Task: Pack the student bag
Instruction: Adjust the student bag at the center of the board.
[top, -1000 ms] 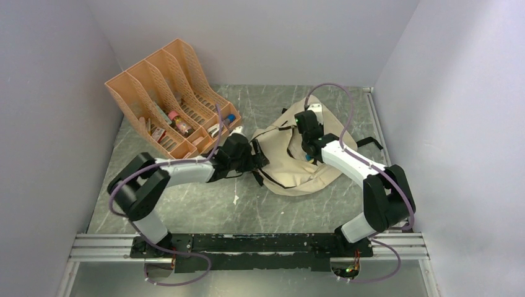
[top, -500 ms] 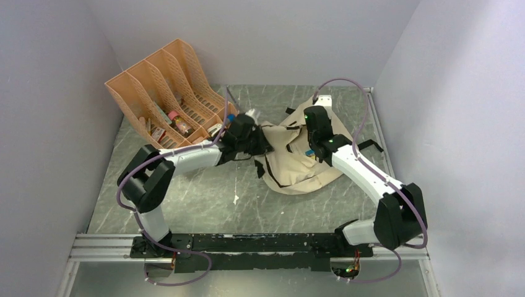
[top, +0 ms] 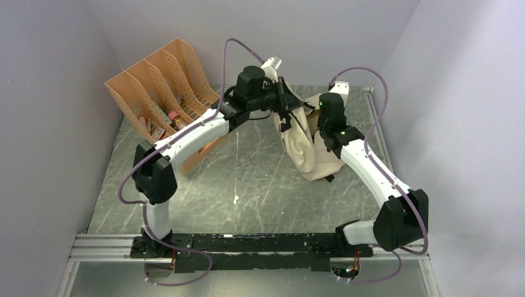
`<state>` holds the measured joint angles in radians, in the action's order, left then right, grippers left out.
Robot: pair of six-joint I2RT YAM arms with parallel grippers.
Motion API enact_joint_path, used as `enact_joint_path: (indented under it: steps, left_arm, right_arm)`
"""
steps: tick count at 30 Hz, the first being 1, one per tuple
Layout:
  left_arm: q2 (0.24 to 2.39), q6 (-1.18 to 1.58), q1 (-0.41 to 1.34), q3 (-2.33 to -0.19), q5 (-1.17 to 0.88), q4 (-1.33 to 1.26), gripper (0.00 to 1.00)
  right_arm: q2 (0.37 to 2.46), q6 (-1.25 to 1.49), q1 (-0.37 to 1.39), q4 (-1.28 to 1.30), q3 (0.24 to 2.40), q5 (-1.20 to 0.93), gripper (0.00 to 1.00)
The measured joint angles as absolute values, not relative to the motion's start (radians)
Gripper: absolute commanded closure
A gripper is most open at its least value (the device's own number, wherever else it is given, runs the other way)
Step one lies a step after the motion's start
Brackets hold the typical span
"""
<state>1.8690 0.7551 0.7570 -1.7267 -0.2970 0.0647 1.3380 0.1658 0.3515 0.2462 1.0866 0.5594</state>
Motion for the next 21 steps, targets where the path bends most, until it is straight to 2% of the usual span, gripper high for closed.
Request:
enact_joint_path:
  steps: [6, 12, 17, 21]
  left_arm:
    - [1.961, 0.747, 0.784, -1.909, -0.326, 0.128, 0.95]
    - [1.955, 0.717, 0.789, -1.936, -0.333, 0.151, 0.95]
    - [1.885, 0.690, 0.778, -1.919, -0.333, 0.153, 0.95]
    - [1.731, 0.686, 0.739, -1.816, -0.331, 0.145, 0.95]
  right_arm:
    - [1.338, 0.197, 0.316, 0.253, 1.105, 0.533, 1.00]
    - [1.338, 0.202, 0.314, 0.305, 1.222, 0.512, 1.00]
    - [1.336, 0.198, 0.313, 0.295, 1.338, 0.444, 1.00]
    - [1.327, 0.202, 0.314, 0.262, 1.399, 0.366, 1.00]
